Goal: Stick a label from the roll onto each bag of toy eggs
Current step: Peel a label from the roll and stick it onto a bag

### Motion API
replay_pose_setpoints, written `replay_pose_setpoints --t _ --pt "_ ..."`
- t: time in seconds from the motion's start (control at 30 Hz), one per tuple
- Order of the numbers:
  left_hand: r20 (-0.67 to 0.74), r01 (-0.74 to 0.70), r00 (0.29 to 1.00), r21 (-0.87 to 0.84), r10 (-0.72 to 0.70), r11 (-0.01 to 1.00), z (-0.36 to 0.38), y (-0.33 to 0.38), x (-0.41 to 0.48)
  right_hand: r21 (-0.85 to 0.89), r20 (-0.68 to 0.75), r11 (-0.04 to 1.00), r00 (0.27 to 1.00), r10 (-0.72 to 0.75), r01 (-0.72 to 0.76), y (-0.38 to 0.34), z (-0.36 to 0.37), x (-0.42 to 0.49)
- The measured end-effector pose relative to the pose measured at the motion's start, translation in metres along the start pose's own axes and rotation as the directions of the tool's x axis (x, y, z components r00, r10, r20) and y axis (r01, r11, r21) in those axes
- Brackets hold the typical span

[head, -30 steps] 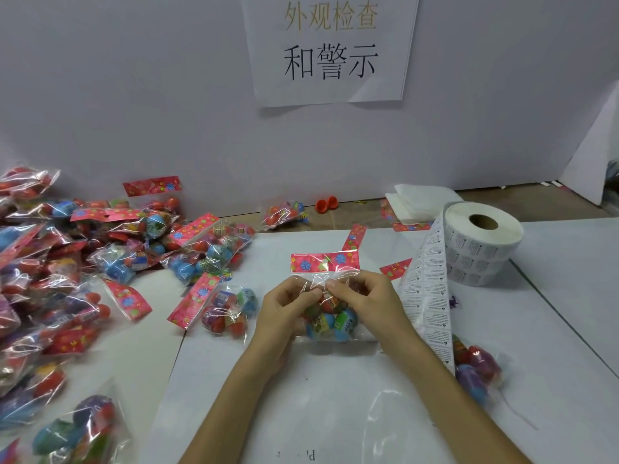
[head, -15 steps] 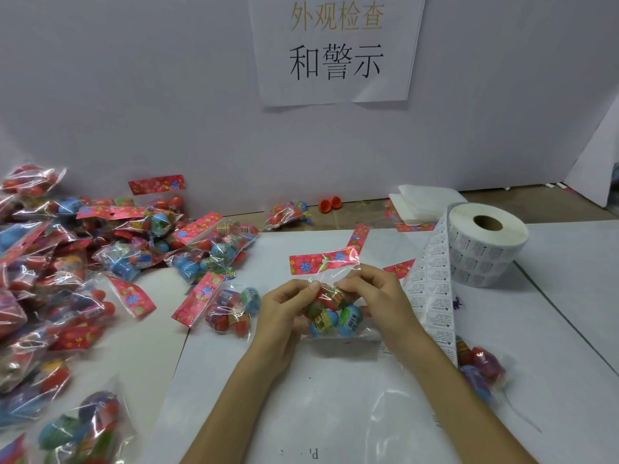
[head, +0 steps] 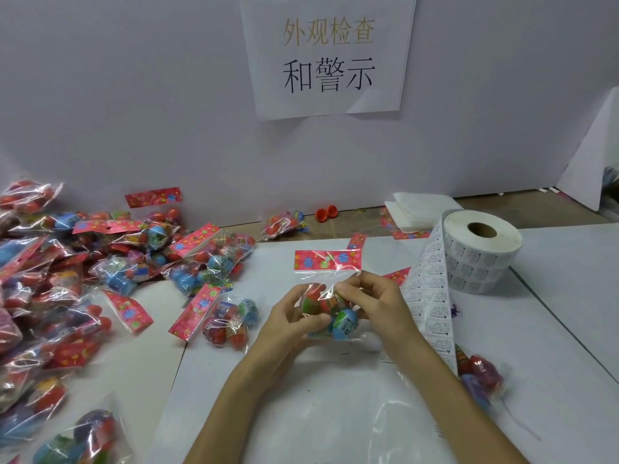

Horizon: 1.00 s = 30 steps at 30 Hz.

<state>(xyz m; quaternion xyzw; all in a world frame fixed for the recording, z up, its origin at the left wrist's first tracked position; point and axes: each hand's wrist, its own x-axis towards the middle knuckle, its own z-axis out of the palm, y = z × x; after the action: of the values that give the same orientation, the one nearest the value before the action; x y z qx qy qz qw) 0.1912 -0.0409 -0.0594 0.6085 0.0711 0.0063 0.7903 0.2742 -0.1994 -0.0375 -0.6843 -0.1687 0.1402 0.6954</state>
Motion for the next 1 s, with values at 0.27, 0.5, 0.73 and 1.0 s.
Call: replay_pose_setpoints --t 0.27,0.5,0.73,1.0 --pt "-0.1 -0.012 0.995 -0.015 0.01 1.0 0.0 -0.004 0.004 -0.091 0.138 0.994 0.989 -0.049 0.062 -0.003 0.006 -0.004" --pt "-0.091 -0.103 0.99 0.009 0.104 0.995 0.001 -0.007 0.005 -0.143 0.163 0.979 0.979 -0.12 0.144 -0.003 0.01 -0.007" --pt "-0.076 -0.093 0.992 0.112 0.102 0.989 0.004 -0.007 0.001 -0.098 0.052 0.991 0.995 -0.089 0.094 -0.006 0.007 -0.007" --pt "-0.266 -0.054 0.963 -0.033 0.043 0.998 0.007 -0.003 0.003 -0.127 0.049 0.991 0.998 -0.026 0.032 -0.001 0.003 -0.003"
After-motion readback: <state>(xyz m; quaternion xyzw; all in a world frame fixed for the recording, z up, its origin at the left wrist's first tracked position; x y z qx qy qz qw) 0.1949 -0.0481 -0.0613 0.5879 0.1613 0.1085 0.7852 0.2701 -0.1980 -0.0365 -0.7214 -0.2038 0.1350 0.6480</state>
